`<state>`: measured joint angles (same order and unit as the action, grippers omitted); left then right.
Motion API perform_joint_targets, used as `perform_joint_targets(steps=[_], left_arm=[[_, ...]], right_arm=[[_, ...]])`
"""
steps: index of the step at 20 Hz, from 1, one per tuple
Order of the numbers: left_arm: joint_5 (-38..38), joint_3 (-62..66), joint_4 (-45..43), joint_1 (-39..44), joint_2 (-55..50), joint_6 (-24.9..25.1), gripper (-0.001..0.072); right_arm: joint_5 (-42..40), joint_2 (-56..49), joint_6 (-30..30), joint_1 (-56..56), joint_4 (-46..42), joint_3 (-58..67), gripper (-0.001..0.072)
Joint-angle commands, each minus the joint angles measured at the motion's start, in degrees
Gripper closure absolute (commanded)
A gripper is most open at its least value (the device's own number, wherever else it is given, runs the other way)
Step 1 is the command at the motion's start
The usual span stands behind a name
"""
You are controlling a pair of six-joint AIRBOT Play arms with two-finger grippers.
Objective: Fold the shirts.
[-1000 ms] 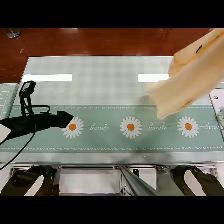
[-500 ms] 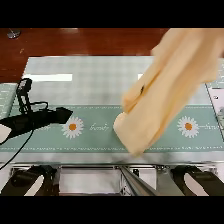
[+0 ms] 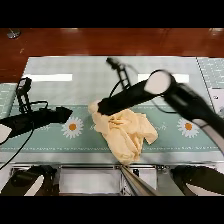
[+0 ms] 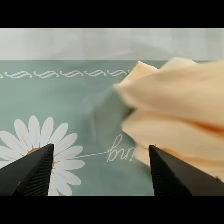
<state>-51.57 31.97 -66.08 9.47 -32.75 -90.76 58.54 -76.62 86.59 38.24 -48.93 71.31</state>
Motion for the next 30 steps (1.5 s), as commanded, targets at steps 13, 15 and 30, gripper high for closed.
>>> perform_joint_targets(steps=[13, 15, 30], left_arm=[[-9.79, -9.01, 11.80, -0.72, -15.30, 12.04, 0.0006], [-6.03, -10.03, 22.03, -0.46, -20.28, 21.70, 0.0006], [-0.52, -2.54, 32.98, 0.00, -32.72, 31.34, 0.0682]], right_arm=[[22.27, 28.11, -3.26, -49.00, -14.03, -31.61, 0.0097], [21.62, 33.29, -3.30, -49.09, -9.11, -42.16, 0.0097], [10.60, 31.71, -1.20, -30.84, 4.81, -56.89, 0.0098]])
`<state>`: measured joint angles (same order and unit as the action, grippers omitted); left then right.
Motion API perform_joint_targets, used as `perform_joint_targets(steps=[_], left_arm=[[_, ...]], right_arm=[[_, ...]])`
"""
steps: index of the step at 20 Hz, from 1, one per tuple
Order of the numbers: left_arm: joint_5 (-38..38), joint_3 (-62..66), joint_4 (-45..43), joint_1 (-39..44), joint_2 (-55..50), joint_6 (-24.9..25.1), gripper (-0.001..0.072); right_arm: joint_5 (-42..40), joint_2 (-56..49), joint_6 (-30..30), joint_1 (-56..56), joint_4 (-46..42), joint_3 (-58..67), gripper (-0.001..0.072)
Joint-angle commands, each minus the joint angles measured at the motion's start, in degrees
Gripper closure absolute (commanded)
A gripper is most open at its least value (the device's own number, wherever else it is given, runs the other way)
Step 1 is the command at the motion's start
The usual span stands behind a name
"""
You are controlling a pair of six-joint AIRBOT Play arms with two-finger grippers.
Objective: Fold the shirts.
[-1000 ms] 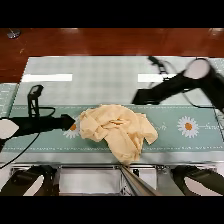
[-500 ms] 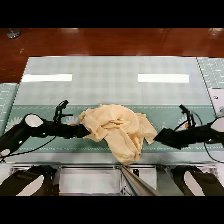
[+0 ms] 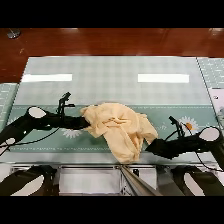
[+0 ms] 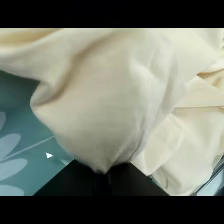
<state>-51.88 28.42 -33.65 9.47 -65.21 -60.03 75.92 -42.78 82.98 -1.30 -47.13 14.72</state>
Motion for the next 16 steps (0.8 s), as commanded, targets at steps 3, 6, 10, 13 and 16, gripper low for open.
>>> perform_joint_targets(steps=[3, 6, 10, 13, 16], left_arm=[[-1.07, 1.01, 0.55, 0.00, -0.26, 0.61, 0.0682], [-1.09, 1.01, 0.55, 0.00, -0.26, 0.61, 0.0682], [-1.09, 1.01, 0.59, 0.00, -0.26, 0.61, 0.0681], [-2.43, 3.54, 0.70, -0.90, 0.22, 0.61, 0.0682], [-7.23, 13.86, 0.74, -5.25, 3.28, 0.11, 0.0682]], right_arm=[[-14.78, -9.09, 1.60, 19.71, 10.29, 0.48, 0.0098], [-19.56, -16.13, 0.68, 27.36, 13.27, 3.72, 0.0098], [-21.92, -22.80, -0.39, 31.54, 14.23, 8.55, 0.0417], [-20.33, -23.52, -4.90, 30.14, 13.18, 12.85, 0.0694], [-12.50, -21.94, -3.93, 22.32, 5.27, 26.36, 0.0694]])
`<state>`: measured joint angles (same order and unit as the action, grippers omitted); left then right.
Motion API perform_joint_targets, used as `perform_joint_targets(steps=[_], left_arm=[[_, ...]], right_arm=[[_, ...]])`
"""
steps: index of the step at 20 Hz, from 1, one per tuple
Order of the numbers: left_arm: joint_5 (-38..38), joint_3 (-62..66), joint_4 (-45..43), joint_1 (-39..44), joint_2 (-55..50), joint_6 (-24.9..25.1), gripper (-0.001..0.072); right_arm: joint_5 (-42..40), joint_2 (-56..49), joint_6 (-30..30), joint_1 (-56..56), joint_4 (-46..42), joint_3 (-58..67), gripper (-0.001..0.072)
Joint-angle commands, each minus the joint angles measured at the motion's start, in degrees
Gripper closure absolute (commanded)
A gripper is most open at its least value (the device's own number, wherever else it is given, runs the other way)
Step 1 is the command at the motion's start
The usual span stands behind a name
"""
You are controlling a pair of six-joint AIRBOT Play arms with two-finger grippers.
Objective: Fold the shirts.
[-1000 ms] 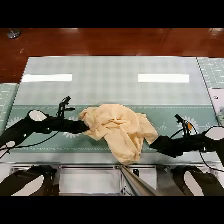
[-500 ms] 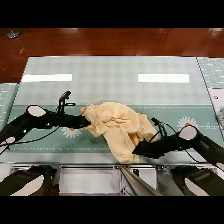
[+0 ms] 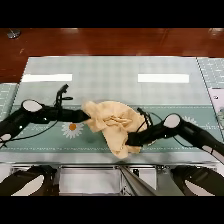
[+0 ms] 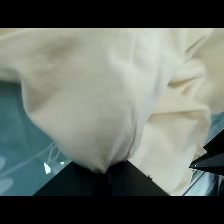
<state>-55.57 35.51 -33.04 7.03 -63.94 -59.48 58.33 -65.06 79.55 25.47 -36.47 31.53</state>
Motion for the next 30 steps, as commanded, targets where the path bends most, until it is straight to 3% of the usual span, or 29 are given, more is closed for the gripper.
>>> perform_joint_targets(steps=[1, 5, 10, 15, 19, 25, 30], left_arm=[[-4.26, 11.54, 0.46, -4.48, 3.43, -1.22, 0.0682], [-4.26, 35.17, 7.63, -11.23, 8.02, -1.97, 0.0682], [-5.31, 63.93, 5.81, -16.37, 11.43, -4.13, 0.0682], [-8.70, 74.01, -9.18, -18.18, 19.37, -10.73, 0.0682], [-13.90, 74.01, -16.81, -18.18, 27.41, -11.80, 0.0682], [-23.52, 71.10, -17.03, -18.14, 30.36, -13.07, 0.0682], [-23.39, 47.65, -8.24, -17.97, 29.33, -11.96, 0.0683]], right_arm=[[7.63, 1.14, 0.98, -7.67, -9.09, 16.48, 0.0695], [16.02, 1.77, 6.32, -18.27, -21.94, 54.90, 0.0695], [22.18, 2.80, 6.38, -21.00, -25.46, 95.80, 0.0696], [21.53, 16.09, 3.98, -21.00, -28.13, 92.96, 0.0695], [25.05, 24.13, 4.00, -21.00, -32.44, 88.41, 0.0695], [31.98, 25.46, 4.96, -21.00, -32.70, 87.60, 0.0695], [31.47, 25.22, 5.60, -21.00, -33.16, 75.01, 0.0695]])
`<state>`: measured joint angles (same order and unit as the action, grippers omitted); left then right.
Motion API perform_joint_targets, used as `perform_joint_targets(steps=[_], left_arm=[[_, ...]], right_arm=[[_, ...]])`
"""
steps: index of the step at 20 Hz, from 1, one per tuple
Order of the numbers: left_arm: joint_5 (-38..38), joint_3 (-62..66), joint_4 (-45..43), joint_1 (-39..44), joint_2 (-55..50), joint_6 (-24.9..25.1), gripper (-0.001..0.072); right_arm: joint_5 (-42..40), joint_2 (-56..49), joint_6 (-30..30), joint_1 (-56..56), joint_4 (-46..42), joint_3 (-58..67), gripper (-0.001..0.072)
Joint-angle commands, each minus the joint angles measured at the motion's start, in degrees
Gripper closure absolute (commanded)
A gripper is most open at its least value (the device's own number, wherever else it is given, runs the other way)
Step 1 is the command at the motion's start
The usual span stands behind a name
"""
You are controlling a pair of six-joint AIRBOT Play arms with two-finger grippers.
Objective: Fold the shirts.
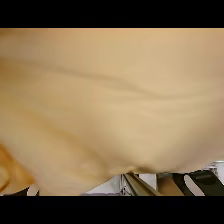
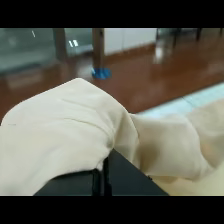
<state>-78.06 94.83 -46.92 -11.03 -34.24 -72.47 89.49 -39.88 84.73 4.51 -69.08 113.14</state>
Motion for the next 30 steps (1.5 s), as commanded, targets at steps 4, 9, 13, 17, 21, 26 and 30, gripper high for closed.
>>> perform_joint_targets(steps=[4, 9, 13, 17, 21, 26, 30], left_arm=[[10.08, -30.91, 8.59, 1.68, -7.02, 6.45, 0.0682], [24.46, -31.69, 8.59, 5.75, -26.71, 7.54, 0.0682], [29.99, -22.27, 8.63, 8.44, -43.78, 7.23, 0.0682], [29.81, -12.04, 13.22, 9.64, -56.57, 5.01, 0.0682], [25.73, -10.29, 13.00, 9.62, -60.65, 0.81, 0.0032], [-4.15, -8.37, -13.70, 0.20, -60.22, -4.81, 0.0005], [-3.19, -25.51, -14.67, -10.29, -51.74, -4.17, 0.0005]], right_arm=[[-3.37, -5.42, 1.57, -0.07, -8.33, -21.14, 0.0695], [-12.50, -24.59, 2.32, -4.83, -11.93, -23.91, 0.0695], [-21.05, -39.58, -0.02, -10.16, 2.71, -20.57, 0.0695], [-26.21, -52.52, -0.07, -9.99, 10.49, -16.76, 0.0694], [-28.22, -60.46, 0.46, -12.26, 23.61, -16.79, 0.0543], [-7.32, -58.45, -6.82, -23.21, 22.97, -16.81, 0.0094], [2.49, -50.23, -6.34, -33.05, 5.95, -28.52, 0.0096]])
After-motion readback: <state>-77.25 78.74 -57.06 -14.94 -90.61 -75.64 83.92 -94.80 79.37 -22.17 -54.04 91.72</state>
